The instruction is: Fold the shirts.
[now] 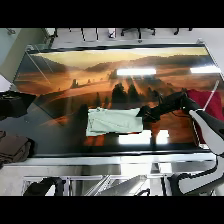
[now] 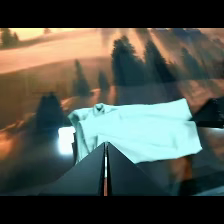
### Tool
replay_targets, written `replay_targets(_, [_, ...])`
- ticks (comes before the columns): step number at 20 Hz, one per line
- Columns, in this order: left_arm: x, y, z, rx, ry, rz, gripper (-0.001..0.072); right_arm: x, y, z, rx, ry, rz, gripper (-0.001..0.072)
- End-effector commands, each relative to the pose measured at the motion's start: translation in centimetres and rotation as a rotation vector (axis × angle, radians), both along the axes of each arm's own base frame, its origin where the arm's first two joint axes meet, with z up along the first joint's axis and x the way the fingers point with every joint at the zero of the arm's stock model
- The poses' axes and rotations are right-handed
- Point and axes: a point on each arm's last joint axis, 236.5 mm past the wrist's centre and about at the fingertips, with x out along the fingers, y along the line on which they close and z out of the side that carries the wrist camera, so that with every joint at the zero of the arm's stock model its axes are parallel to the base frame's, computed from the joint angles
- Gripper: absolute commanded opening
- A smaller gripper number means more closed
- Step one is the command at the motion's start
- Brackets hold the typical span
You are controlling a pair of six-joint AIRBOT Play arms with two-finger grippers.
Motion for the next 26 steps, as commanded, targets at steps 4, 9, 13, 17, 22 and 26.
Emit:
replay_targets(4, [-0.5, -1.2, 0.0, -0.003, 0.001, -0.041, 0.0015, 0.8, 3.3, -0.8, -0.002, -0.046, 0.043, 0.0021])
replay_targets(9, [-0.5, -1.2, 0.0, -0.003, 0.001, -0.041, 0.0015, 6.5, 2.6, 12.4, 0.053, -0.312, 0.032, 0.0019])
replay_targets(13, [-0.5, -1.2, 0.0, -0.003, 0.001, -0.041, 0.0015, 12.1, -3.2, 29.0, 0.026, -0.713, -0.130, 0.0019])
replay_targets(17, [-0.5, -1.2, 0.0, -0.003, 0.001, -0.041, 0.0015, 16.0, -14.1, 37.9, -0.067, -0.950, -0.423, 0.0018])
replay_targets(22, [-0.5, -1.2, 0.0, -0.003, 0.001, -0.042, 0.0015, 17.4, -31.9, 37.1, -0.226, -0.989, -0.794, 0.0019])
replay_targets(26, [-0.4, -1.2, 0.0, -0.004, -0.001, -0.041, 0.0015, 14.7, -40.1, 32.5, -0.219, -0.810, -0.960, 0.0018])
